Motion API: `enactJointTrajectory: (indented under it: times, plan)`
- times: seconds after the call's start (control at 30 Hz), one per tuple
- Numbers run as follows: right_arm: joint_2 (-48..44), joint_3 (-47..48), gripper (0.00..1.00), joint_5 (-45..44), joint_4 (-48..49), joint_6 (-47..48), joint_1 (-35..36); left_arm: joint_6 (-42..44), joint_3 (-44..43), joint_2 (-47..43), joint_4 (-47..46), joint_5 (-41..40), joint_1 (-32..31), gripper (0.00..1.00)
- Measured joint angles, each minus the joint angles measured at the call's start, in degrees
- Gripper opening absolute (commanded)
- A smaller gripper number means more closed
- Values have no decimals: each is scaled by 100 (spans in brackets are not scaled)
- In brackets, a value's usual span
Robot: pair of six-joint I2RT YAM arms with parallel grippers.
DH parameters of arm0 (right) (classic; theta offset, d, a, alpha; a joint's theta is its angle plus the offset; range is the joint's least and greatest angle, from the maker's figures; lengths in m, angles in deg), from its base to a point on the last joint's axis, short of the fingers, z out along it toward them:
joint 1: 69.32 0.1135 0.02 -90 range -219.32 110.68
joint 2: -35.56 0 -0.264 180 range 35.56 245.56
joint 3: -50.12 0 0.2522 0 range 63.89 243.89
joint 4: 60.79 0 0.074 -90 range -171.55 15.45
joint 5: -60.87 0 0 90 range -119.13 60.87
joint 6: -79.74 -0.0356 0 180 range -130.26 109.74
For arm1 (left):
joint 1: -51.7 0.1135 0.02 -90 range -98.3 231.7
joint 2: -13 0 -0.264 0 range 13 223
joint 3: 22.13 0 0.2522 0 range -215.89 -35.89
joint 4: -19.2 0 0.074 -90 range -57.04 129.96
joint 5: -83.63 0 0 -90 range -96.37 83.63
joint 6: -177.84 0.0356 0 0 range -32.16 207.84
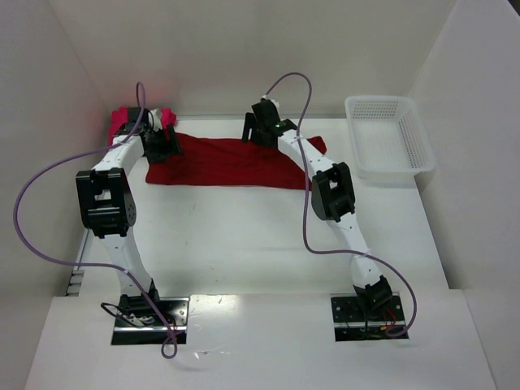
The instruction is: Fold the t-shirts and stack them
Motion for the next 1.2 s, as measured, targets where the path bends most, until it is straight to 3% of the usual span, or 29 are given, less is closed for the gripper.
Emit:
enactJointTrajectory:
  times: [0.4, 0.8, 1.03, 1.2]
  plan:
    - [481, 223, 80, -702, -313, 367, 50, 0, 284, -162, -13, 11, 146, 80]
    - [715, 745, 66, -931, -286, 439, 50, 11, 463, -365, -28, 13, 162, 80]
    - [887, 748, 46, -933, -310, 481, 50, 17, 485, -367, -31, 13, 162, 80]
    - [938, 802, 24, -984, -291, 494, 50, 17, 487, -369, -31, 13, 162, 80]
